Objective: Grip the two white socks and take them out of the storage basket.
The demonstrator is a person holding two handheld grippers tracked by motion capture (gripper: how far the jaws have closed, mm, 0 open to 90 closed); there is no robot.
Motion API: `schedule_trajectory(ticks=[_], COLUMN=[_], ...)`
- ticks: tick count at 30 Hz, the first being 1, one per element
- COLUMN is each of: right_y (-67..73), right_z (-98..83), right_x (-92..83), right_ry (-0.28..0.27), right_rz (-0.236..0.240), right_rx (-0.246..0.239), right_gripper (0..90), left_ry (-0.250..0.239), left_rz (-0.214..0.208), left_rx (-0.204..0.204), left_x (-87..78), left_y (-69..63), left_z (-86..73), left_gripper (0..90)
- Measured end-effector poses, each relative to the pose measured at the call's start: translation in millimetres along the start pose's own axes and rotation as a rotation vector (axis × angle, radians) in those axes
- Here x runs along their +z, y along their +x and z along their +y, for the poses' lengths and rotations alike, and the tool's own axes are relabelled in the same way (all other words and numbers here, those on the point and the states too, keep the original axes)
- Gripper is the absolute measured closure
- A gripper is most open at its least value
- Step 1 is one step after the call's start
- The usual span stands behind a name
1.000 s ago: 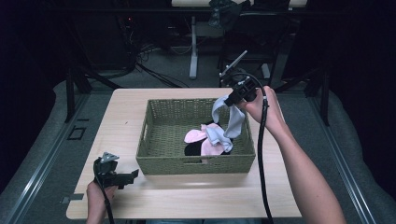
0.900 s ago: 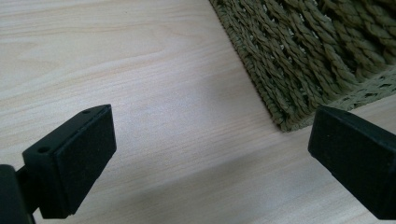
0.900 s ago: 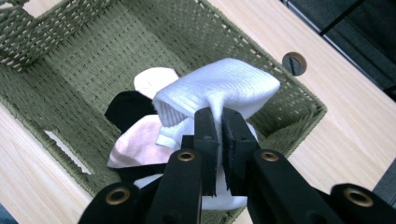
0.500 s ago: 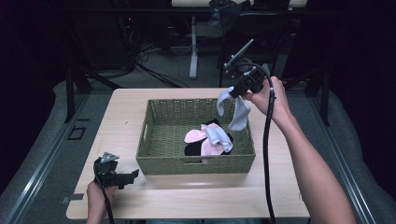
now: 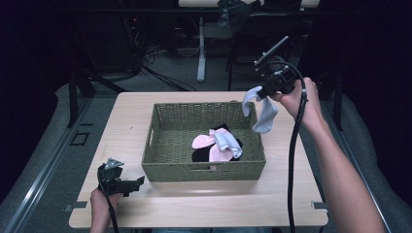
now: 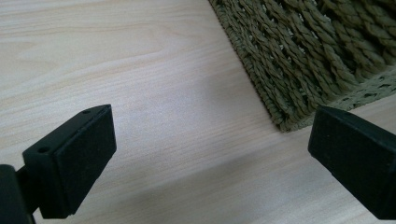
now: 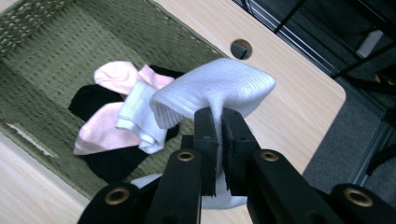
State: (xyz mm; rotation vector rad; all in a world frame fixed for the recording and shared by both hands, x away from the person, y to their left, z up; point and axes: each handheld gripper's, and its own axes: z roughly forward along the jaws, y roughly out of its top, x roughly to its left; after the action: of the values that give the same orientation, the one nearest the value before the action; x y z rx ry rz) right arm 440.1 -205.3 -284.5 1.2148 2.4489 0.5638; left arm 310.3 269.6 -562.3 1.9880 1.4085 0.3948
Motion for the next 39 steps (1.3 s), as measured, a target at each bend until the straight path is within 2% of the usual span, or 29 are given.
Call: schedule_trajectory(ticks=[2, 3, 10, 12, 15, 16, 19, 21, 22, 23, 24, 25, 26, 27, 28, 31, 32, 33, 38, 39], right_y=[-3.4, -10.7, -32.7, -41.5, -47.4, -53.6, -57.6, -63.0, -63.0, -65.7, -65.7, -68.5, -68.5, -70.5, -70.5, -71.6, -70.6, -70.6, -67.9, -67.9], right_z=[-3.4, -10.7, -34.4, -46.0, -53.2, -61.8, -68.3, -79.7, -79.7, -87.7, -87.7, -95.5, -95.5, -103.4, -103.4, -114.8, -121.9, -121.9, -138.0, -138.0], right_x=[-0.9, -2.3, -3.0, -0.7, 1.1, 3.9, 8.1, 19.4, 19.4, 28.5, 28.5, 38.6, 38.6, 49.8, 49.8, 68.4, 81.7, 81.7, 118.9, 118.9], right_ry=[0.003, 0.005, 0.004, 0.011, 0.017, 0.018, 0.036, 0.062, 0.062, 0.078, 0.078, 0.092, 0.092, 0.100, 0.100, 0.130, 0.142, 0.142, 0.206, 0.206], right_rz=[-0.004, -0.013, -0.026, -0.032, -0.039, -0.042, -0.053, -0.062, -0.062, -0.054, -0.054, -0.058, -0.058, -0.050, -0.050, -0.042, -0.042, -0.042, -0.004, -0.004], right_rx=[0.010, 0.029, 0.095, 0.121, 0.140, 0.162, 0.171, 0.187, 0.187, 0.205, 0.205, 0.220, 0.220, 0.239, 0.239, 0.253, 0.267, 0.267, 0.277, 0.277], right_gripper=[85.5, 85.5, 85.3, 85.2, 85.2, 85.3, 85.2, 85.2, 85.2, 85.2, 85.2, 85.1, 85.1, 85.1, 85.1, 84.9, 84.6, 84.6, 83.4, 83.4], left_ry=[0.000, -0.001, 0.002, 0.004, 0.002, 0.002, 0.001, -0.002, -0.010, -0.011, -0.004, -0.006, -0.006, -0.005, -0.005, -0.010, -0.014, -0.014, -0.014, -0.014], left_rz=[0.000, 0.001, 0.003, 0.000, 0.004, 0.005, 0.006, 0.012, 0.014, 0.014, 0.013, 0.012, 0.012, 0.014, 0.014, 0.020, 0.024, 0.024, 0.020, 0.020], left_rx=[0.000, 0.000, 0.002, 0.001, 0.000, -0.002, -0.002, 0.001, 0.001, 0.000, -0.002, -0.003, -0.003, -0.003, -0.002, -0.003, -0.003, -0.003, -0.004, -0.004], left_x=[0.0, 0.0, -0.2, -0.3, -0.4, -0.8, -0.7, -1.5, -1.5, -1.7, -1.9, -1.6, -1.6, -1.7, -1.7, -2.0, -2.4, -2.4, -2.3, -2.3], left_y=[0.0, 0.0, -0.2, 0.2, 0.1, 0.3, 0.5, 0.1, -0.2, -0.1, 0.0, 0.2, 0.2, 0.0, -0.1, -0.3, 0.0, 0.0, -0.1, -0.1], left_z=[0.0, 0.0, 0.1, 0.1, -0.1, -0.2, -0.1, 0.2, 0.1, 0.1, 0.1, 0.0, 0.0, 0.1, 0.1, 0.0, 0.0, 0.0, 0.0, 0.0], left_gripper=[1.0, 1.0, 1.0, 1.0, 1.0, 1.0, 1.0, 1.1, 1.1, 1.1, 1.1, 1.1, 1.1, 1.1, 1.1, 1.1, 1.1, 1.1, 1.1, 1.1])
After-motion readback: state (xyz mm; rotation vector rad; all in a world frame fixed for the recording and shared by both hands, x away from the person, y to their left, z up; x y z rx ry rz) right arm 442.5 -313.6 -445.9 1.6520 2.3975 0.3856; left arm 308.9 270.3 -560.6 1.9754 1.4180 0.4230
